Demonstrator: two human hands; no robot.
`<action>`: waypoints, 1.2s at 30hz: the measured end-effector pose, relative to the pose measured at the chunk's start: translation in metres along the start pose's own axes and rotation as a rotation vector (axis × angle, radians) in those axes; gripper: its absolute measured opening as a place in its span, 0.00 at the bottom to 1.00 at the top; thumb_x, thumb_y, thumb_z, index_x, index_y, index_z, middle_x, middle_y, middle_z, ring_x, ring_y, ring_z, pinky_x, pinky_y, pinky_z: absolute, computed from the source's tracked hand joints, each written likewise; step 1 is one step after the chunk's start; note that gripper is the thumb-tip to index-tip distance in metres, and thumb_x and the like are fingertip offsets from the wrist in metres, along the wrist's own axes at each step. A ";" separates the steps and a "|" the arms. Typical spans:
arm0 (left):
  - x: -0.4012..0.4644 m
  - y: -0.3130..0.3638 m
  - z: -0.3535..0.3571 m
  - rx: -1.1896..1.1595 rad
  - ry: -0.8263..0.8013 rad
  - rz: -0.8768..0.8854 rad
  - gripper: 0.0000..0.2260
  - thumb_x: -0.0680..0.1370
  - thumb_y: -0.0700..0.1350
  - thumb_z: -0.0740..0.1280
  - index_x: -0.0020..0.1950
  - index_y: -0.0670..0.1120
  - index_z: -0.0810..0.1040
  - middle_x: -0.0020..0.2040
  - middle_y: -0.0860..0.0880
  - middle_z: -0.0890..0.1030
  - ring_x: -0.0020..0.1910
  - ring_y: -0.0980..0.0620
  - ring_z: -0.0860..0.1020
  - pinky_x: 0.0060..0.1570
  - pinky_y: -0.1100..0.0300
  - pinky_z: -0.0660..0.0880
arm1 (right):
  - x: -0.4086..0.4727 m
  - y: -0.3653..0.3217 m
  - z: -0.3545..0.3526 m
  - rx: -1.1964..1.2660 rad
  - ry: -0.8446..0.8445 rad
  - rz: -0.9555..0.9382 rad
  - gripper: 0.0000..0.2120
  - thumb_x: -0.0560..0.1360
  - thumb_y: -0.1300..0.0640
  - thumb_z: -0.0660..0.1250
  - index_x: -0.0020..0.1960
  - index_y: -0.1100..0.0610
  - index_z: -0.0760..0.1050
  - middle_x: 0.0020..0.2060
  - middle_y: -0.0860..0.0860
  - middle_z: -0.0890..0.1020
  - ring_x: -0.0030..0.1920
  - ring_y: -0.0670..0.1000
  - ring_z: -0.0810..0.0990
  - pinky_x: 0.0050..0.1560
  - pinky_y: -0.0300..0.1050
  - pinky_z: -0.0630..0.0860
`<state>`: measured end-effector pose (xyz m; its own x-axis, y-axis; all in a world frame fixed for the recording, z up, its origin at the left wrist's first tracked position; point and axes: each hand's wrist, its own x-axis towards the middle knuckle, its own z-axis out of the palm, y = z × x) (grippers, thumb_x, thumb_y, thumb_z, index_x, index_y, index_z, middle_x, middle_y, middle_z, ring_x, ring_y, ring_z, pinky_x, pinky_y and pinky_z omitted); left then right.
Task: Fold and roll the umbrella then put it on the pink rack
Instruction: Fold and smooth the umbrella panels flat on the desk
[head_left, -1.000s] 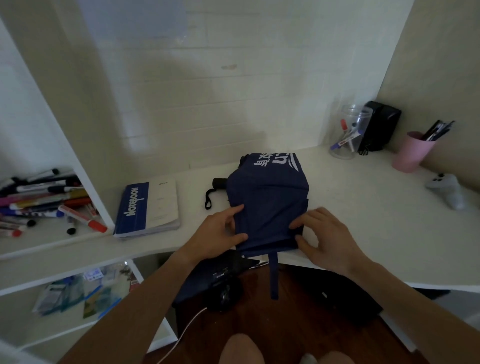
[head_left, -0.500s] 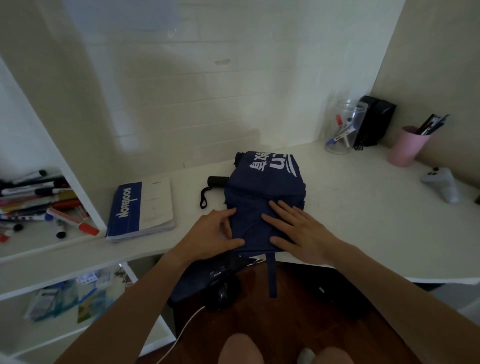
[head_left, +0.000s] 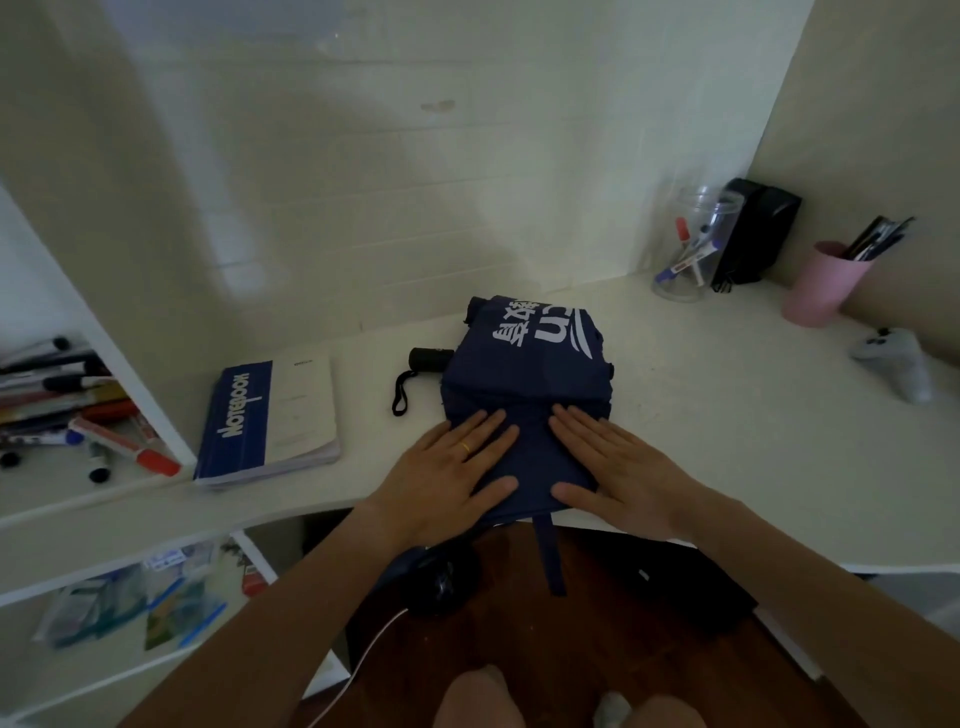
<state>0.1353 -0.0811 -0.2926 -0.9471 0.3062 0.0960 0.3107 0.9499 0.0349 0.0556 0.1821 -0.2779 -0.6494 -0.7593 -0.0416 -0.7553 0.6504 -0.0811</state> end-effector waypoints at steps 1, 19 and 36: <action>-0.002 0.000 -0.001 0.006 -0.003 -0.015 0.31 0.82 0.67 0.41 0.83 0.56 0.43 0.83 0.56 0.43 0.82 0.57 0.43 0.80 0.51 0.45 | -0.003 0.002 0.000 -0.010 -0.004 0.012 0.40 0.78 0.28 0.42 0.80 0.48 0.34 0.80 0.43 0.36 0.78 0.40 0.34 0.81 0.46 0.41; 0.003 -0.020 -0.009 -0.005 -0.073 -0.110 0.33 0.78 0.74 0.44 0.81 0.65 0.41 0.83 0.56 0.42 0.81 0.57 0.41 0.80 0.43 0.43 | 0.003 0.015 -0.029 0.090 0.140 0.176 0.28 0.77 0.32 0.58 0.74 0.39 0.68 0.74 0.40 0.69 0.74 0.44 0.66 0.73 0.45 0.63; 0.000 -0.016 -0.007 -0.034 -0.050 -0.107 0.33 0.78 0.73 0.45 0.81 0.65 0.42 0.83 0.55 0.43 0.82 0.55 0.42 0.79 0.43 0.42 | 0.078 0.023 -0.112 1.647 0.540 0.450 0.28 0.66 0.74 0.76 0.64 0.58 0.78 0.52 0.61 0.86 0.50 0.60 0.86 0.46 0.55 0.84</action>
<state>0.1307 -0.0966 -0.2858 -0.9776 0.2066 0.0399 0.2091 0.9749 0.0759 -0.0223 0.1400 -0.1719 -0.9689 -0.2377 -0.0685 0.1089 -0.1615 -0.9808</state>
